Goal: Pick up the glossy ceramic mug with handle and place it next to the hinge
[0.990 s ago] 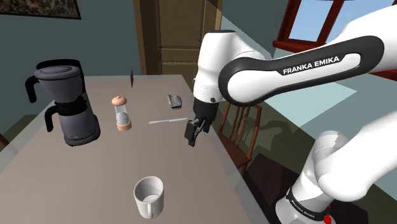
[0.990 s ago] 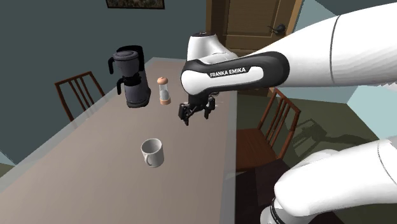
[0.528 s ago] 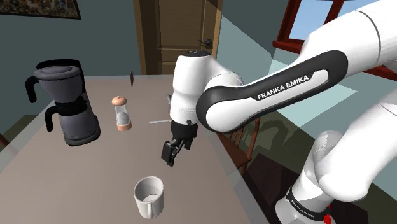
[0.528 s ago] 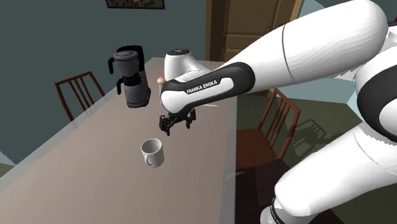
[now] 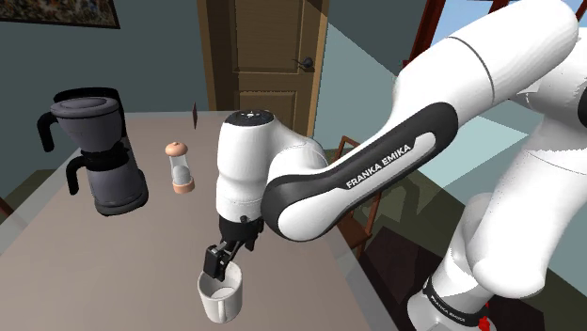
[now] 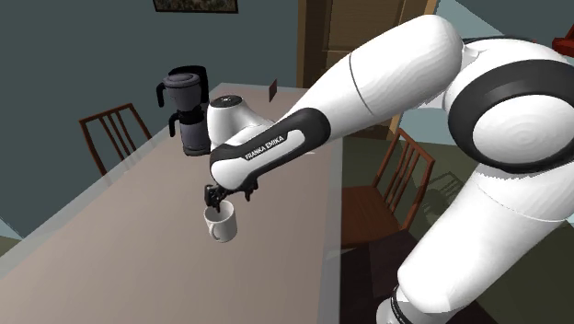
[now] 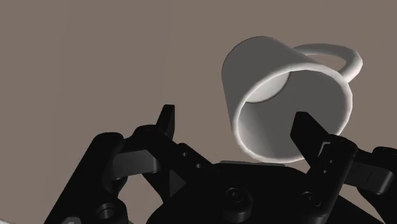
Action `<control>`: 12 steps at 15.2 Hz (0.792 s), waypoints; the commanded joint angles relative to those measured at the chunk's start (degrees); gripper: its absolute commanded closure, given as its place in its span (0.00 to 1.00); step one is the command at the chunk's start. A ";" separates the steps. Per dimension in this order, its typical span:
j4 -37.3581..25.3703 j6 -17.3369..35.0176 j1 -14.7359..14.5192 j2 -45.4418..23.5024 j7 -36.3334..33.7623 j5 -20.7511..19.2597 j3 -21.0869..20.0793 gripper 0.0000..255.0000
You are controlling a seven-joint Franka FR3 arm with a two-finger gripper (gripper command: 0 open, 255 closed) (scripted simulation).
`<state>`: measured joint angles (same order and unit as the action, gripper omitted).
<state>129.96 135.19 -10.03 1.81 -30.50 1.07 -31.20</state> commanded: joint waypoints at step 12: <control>0.83 4.90 -0.24 -4.69 -2.82 -3.68 -0.16 0.00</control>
<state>130.79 140.08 -10.26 -2.87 -33.31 -2.60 -31.36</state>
